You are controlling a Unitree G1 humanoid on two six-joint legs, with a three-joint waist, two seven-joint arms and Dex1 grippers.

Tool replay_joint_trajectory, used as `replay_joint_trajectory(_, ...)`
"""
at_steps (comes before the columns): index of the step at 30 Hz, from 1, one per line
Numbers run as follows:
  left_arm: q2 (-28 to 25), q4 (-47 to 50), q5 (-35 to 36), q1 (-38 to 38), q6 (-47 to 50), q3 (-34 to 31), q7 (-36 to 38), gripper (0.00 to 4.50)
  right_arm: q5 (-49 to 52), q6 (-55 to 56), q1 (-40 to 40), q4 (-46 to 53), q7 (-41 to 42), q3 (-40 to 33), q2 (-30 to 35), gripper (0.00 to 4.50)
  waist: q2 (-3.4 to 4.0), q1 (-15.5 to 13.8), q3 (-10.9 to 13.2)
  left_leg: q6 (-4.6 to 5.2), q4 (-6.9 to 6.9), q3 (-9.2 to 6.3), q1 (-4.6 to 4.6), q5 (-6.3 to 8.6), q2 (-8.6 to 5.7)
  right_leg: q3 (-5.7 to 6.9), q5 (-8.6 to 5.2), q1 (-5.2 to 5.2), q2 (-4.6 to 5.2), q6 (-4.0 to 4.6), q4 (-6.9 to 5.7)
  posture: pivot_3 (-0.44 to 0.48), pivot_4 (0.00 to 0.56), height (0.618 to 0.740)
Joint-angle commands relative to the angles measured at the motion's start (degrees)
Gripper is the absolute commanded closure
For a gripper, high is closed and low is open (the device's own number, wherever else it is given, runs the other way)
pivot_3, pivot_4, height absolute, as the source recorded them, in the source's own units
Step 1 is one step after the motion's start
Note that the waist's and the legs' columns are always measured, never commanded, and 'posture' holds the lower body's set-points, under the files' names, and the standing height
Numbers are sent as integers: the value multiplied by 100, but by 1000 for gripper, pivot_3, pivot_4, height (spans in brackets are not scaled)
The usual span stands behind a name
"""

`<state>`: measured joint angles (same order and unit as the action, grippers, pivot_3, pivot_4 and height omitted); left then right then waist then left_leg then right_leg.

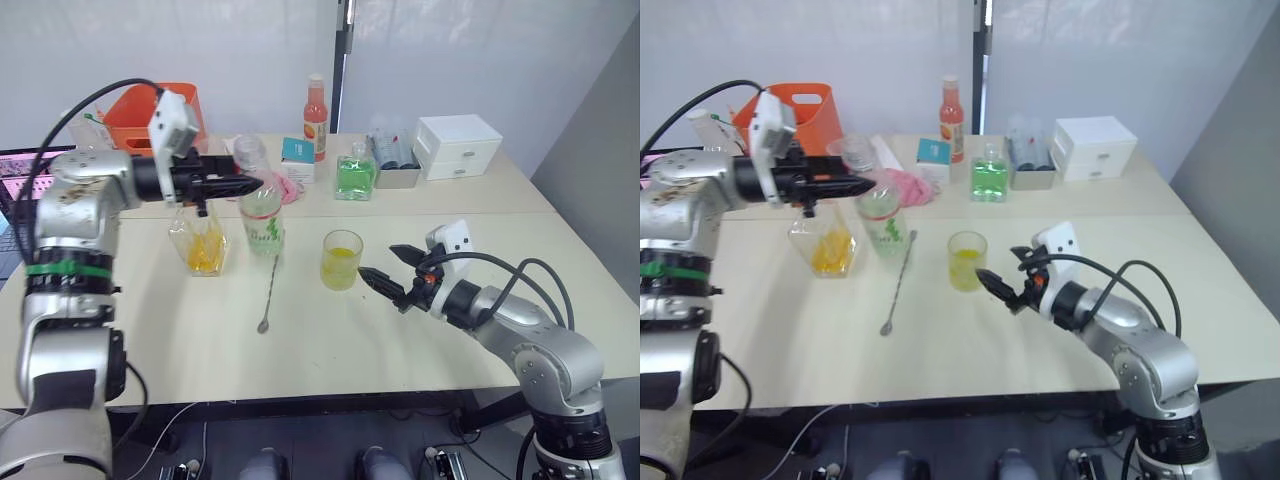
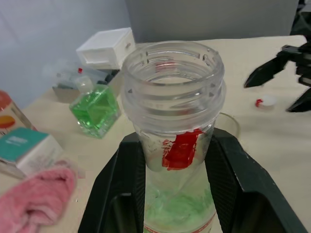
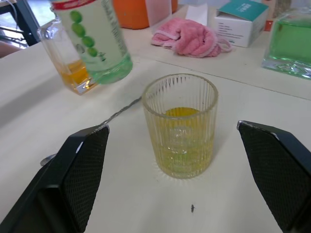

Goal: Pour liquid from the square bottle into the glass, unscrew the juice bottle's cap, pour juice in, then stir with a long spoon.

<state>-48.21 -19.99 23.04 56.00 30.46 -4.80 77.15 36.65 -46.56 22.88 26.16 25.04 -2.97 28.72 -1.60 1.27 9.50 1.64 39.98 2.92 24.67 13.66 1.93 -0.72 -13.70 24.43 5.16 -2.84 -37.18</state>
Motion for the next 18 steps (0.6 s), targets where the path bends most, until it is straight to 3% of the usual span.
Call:
replay_joint_trajectory(1, -457, 797, 629, -421, 690, -622, 77, 3097, -67, 244, 107, -60, 261, -59, 101, 29, 0, -20, 0, 0, 0, 0, -2, 0, 0, -1, 0, 0, 1, 0, 0, 0, 150, 715)
replay_joint_trajectory(8, -1289, 1410, 1152, -1979, 1151, -1817, -14, 3097, -137, 496, 45, -277, 704, -143, 220, 29, -1, -62, 1, -1, 4, 6, -9, -1, 0, -2, -2, -2, 3, 3, 7, 0, 150, 715)
replay_joint_trajectory(12, -1497, 1255, 867, -2647, 695, -2080, -130, 3097, -155, 548, 5, -292, 802, -184, 252, 29, -2, -95, 1, -7, 5, 25, -13, -4, -1, 1, -3, -6, 3, 6, 6, 0, 150, 715)
replay_joint_trajectory(18, -1487, 473, 369, -2676, -213, -1956, -603, 3097, -123, 583, -161, -140, 870, -198, 276, 29, -5, -115, 1, -11, -4, 43, -31, -6, 3, -2, -7, -11, 2, 13, 5, 0, 150, 715)
